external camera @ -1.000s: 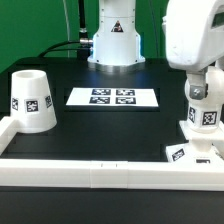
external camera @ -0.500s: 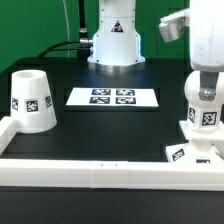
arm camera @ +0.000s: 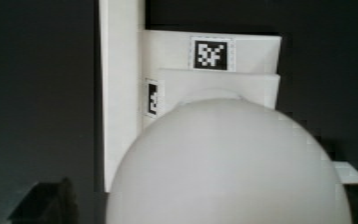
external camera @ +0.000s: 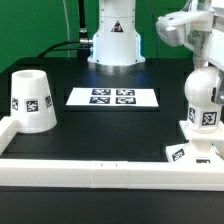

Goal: Assemble lamp

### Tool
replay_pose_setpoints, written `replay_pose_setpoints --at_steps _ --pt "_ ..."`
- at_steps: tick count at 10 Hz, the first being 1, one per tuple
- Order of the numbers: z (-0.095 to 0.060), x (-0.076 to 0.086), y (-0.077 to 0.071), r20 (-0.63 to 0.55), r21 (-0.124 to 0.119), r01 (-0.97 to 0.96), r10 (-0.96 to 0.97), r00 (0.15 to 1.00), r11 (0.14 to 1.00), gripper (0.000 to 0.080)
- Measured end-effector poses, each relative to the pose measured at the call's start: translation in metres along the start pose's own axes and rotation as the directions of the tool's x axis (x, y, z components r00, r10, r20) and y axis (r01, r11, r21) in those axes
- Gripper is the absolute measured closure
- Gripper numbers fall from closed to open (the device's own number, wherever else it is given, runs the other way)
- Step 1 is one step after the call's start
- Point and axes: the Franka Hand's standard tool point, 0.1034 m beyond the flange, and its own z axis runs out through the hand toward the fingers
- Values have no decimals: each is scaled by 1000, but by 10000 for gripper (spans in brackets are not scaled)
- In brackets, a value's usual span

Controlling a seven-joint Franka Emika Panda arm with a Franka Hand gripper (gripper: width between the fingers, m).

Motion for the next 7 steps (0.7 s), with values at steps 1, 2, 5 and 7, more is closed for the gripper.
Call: replay_pose_setpoints --at_steps 1,2,5,7 --pt "0 0 0 0 0 53 -53 999 999 101" --pt "1 0 0 1 1 79 -79 997 997 101" --pt "1 -3 0 5 2 113 -113 994 994 191" --pt "1 -3 -1 5 2 76 -76 997 997 222"
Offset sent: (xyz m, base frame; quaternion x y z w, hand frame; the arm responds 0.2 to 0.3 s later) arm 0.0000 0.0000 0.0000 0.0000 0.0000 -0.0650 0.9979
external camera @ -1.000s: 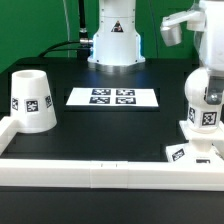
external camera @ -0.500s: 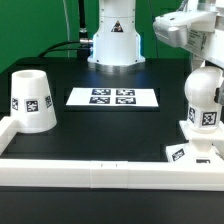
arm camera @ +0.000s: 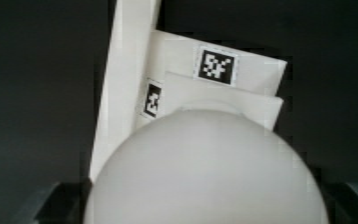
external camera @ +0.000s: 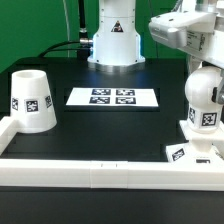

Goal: Assemble lamp

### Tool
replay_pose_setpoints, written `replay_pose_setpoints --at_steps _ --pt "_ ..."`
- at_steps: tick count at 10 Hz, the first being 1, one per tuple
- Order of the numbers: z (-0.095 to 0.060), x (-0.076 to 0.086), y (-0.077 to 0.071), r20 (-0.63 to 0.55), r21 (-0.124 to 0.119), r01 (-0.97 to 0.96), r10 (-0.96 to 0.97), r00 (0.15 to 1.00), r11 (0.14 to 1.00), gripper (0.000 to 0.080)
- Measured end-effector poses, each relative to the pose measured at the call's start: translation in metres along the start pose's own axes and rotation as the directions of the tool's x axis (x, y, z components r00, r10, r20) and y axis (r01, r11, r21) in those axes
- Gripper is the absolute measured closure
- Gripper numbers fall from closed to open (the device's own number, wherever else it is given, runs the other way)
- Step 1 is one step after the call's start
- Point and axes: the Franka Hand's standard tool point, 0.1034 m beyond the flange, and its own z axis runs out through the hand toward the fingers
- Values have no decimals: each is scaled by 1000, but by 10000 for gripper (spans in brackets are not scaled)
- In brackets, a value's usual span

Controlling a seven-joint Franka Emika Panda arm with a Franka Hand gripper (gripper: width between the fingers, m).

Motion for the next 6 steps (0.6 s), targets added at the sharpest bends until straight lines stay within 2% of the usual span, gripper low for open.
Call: replay_pose_setpoints --at_steps 2,5,6 --pt "0 0 0 -5 1 -39 39 999 999 222" --pt "1 -3 -2 -20 11 -298 299 954 954 221" --pt "1 -3 -3 -31 21 -414 415 909 910 219"
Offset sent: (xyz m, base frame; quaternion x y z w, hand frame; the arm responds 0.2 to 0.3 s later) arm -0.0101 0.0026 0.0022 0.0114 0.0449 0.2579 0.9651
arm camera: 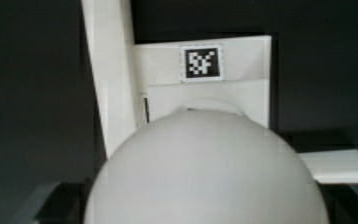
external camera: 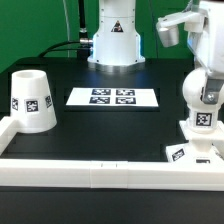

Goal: Assemble lamp

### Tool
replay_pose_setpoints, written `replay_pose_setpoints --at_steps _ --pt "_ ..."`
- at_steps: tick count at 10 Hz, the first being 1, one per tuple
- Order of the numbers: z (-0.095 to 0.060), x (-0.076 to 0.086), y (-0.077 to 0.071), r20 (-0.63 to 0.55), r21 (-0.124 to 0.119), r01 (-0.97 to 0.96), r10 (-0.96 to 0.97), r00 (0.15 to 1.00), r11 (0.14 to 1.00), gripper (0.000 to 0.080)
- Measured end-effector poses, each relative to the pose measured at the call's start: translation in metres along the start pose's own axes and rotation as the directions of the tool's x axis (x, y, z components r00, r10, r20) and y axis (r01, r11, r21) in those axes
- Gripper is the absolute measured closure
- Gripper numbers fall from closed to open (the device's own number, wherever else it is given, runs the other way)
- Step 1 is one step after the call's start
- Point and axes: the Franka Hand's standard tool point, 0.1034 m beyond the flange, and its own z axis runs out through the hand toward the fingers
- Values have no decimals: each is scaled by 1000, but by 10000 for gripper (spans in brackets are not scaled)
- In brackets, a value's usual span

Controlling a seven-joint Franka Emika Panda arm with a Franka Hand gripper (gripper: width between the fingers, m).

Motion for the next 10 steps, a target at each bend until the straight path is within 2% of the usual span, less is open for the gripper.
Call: replay_pose_setpoints --at_steps 3,7,8,10 --pt "0 1 -1 -14 12 -283 283 959 959 219" --pt "0 2 0 -12 15 -536 536 844 844 219" --pt "0 1 0 -13 16 -593 593 805 805 219" --pt "-1 1 3 -48 29 -749 749 660 662 219"
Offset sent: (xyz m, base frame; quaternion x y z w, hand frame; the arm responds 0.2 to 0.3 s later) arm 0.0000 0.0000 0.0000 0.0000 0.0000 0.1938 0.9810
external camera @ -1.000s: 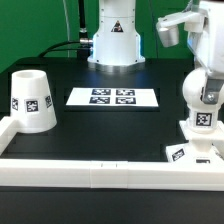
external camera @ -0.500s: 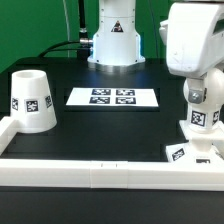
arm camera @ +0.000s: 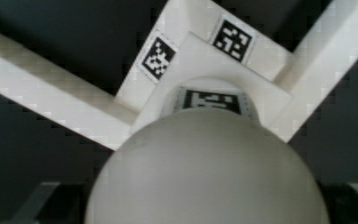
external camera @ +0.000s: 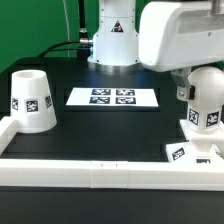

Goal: Assemble lamp

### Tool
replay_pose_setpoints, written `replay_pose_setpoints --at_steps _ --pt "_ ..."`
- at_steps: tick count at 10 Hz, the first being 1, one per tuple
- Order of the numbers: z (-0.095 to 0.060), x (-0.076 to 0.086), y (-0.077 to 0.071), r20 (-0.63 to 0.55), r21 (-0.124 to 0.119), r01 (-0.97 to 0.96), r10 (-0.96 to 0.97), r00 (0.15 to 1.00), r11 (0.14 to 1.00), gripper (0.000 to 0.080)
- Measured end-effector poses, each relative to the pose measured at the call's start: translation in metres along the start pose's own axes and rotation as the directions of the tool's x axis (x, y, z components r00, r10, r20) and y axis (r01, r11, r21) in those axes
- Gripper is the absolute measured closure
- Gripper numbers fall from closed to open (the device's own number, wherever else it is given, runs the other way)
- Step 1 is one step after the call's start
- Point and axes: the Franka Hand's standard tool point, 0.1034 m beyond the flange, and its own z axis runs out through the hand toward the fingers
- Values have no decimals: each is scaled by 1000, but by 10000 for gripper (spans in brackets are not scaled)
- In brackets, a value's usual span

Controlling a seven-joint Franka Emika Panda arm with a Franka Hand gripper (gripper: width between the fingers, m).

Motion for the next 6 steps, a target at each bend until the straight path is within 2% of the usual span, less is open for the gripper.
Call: replay_pose_setpoints --at_steps 4,6 --pt "0 4 2 -39 14 -348 348 937 937 219" --pt "1 2 2 -33 18 -530 530 847 848 219"
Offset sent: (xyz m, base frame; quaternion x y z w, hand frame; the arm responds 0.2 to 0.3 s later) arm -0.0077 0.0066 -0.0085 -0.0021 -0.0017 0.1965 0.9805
